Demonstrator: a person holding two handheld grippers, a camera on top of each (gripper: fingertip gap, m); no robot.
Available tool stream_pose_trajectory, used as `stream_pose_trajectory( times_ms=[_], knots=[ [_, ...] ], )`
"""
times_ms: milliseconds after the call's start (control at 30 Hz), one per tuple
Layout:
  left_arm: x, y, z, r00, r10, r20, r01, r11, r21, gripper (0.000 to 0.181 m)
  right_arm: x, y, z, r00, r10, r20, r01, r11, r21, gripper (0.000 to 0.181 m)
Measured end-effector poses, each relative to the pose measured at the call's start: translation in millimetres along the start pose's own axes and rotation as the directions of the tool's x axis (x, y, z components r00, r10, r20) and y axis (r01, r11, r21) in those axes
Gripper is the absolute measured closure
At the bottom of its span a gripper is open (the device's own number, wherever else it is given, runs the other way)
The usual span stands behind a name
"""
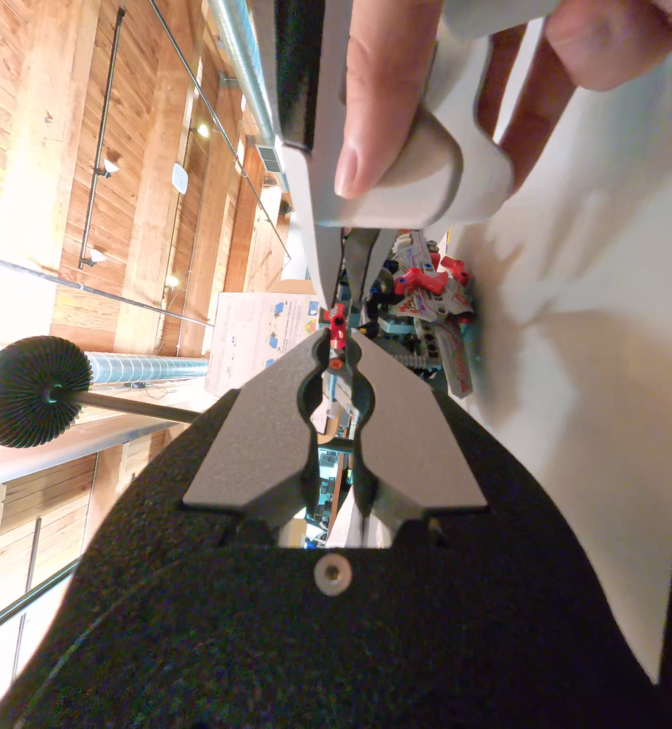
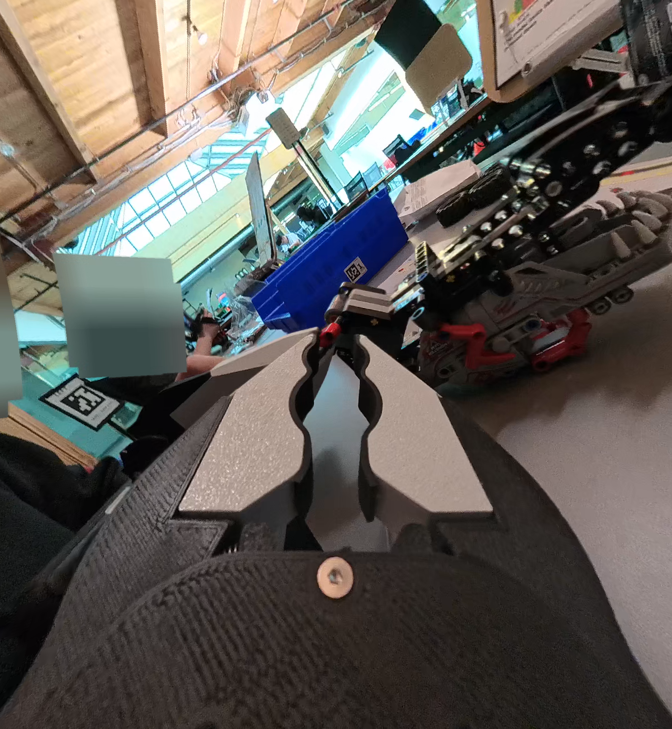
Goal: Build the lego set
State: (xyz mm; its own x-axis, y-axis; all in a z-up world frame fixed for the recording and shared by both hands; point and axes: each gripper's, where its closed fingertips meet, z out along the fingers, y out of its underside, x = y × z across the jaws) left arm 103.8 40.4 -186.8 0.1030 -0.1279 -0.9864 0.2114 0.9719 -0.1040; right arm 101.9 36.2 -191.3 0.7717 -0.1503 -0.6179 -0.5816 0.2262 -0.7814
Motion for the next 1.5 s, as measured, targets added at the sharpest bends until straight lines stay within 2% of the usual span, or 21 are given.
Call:
stream_pose_trajectory(
  times_ms=[133, 200, 400, 600, 833, 1300, 1500],
  knots=[
    [-1.1, -0.4, 0.0, 1.000, 0.000, 0.004, 0.000, 1.000, 0.001, 0.177, -1.1, 0.7, 0.7, 0.989, -0.139, -0.038, 0.137, 0.989, -0.055, 0.158],
    [-1.1, -0.8, 0.0, 1.000, 0.008, 0.009, -0.008, 1.000, 0.002, 0.177, 2.6, -0.7, -0.7, 0.984, -0.163, -0.073, 0.158, 0.985, -0.067, 0.155],
    [-1.7, -1.6, -0.5, 0.999, 0.031, 0.029, -0.032, 0.999, 0.016, 0.177, 2.5, 3.6, -0.7, 1.000, -0.004, 0.002, 0.004, 0.997, -0.071, 0.147],
    [-1.3, -1.0, -0.5, 0.997, 0.058, 0.054, -0.061, 0.997, 0.042, 0.177, -4.6, 10.4, 4.8, 0.990, 0.116, 0.081, -0.109, 0.990, -0.088, 0.147],
    [-1.7, -1.9, -1.2, 0.996, 0.061, 0.066, -0.065, 0.997, 0.051, 0.177, -15.6, 9.5, 9.8, 0.958, 0.223, 0.178, -0.211, 0.974, -0.086, 0.155],
    [0.1, -4.8, -1.3, 0.994, 0.087, 0.072, -0.090, 0.995, 0.040, 0.177, -2.9, 3.6, 9.4, 0.963, 0.242, 0.115, -0.242, 0.970, -0.017, 0.175],
    [2.1, -4.2, -0.8, 0.993, 0.096, 0.064, -0.098, 0.995, 0.032, 0.177, -0.4, 2.9, 10.9, 0.962, 0.256, 0.093, -0.258, 0.966, 0.011, 0.175]
  ],
)
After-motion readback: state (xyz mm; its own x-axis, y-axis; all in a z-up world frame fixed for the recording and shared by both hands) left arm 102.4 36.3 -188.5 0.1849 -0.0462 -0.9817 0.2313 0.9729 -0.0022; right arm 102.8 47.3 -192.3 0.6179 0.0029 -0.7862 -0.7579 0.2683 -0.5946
